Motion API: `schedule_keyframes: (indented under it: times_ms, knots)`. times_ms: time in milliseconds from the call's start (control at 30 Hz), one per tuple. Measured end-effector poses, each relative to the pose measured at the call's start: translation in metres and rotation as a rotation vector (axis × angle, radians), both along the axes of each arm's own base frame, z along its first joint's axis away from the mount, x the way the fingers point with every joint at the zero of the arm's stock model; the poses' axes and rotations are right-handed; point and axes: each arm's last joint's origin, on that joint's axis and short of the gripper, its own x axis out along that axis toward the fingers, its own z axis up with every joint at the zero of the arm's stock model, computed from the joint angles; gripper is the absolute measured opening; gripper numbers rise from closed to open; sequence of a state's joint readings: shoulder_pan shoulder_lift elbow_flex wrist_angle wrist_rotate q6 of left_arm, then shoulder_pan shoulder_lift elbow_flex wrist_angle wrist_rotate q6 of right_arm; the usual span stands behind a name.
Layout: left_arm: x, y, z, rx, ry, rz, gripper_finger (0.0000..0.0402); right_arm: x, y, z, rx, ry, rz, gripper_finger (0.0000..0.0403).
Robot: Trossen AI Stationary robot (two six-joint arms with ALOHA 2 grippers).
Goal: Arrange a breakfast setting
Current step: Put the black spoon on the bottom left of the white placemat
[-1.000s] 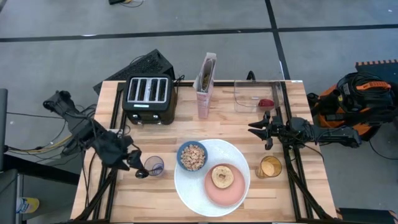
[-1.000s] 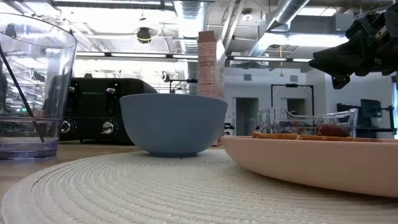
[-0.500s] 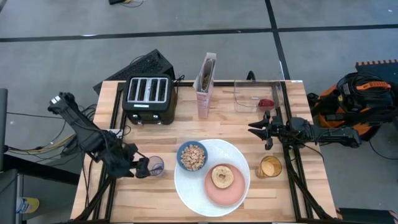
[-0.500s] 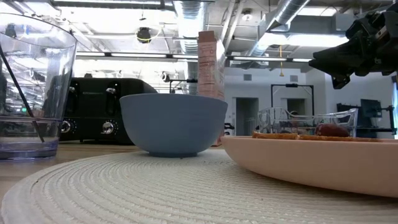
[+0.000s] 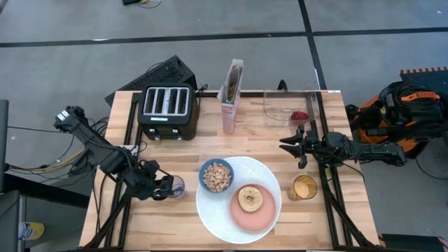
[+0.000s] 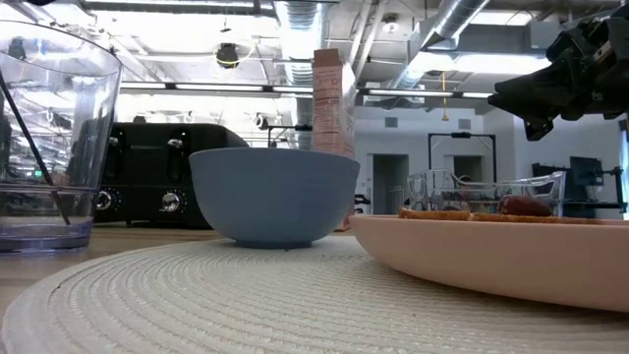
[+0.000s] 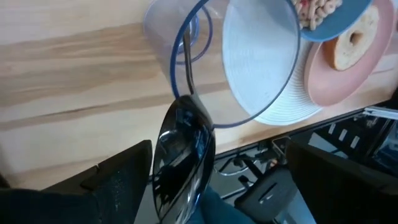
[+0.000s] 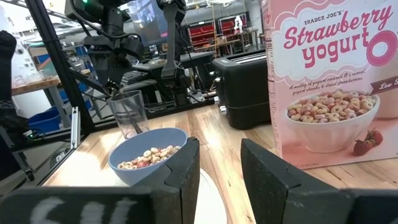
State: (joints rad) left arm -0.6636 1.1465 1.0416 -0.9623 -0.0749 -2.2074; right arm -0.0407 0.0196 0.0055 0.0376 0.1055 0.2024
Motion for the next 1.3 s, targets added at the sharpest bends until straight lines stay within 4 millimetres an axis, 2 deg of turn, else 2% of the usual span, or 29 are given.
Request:
schedule_keyframes:
  times_ms: [233,533,1300]
  knots:
    - [-0.0006,-0.0022,0.0004,-0.064,0.036,-0.016,0.0341,0.0000,0.0000,0.0000,0.000,0.000,0.000,0.0139]
    - [-0.0023,-0.0013,-0.0006,-0.061,0.062,-0.024,0.0331,0.0000,0.0000,-0.0001,0.000,0.000,0.000,0.0139]
    - [-0.0003,-0.0029,0.0008,-0.083,0.041,-0.017,0.0152,0.0000,0.0000,0.0000,0.000,0.000,0.000,0.0139]
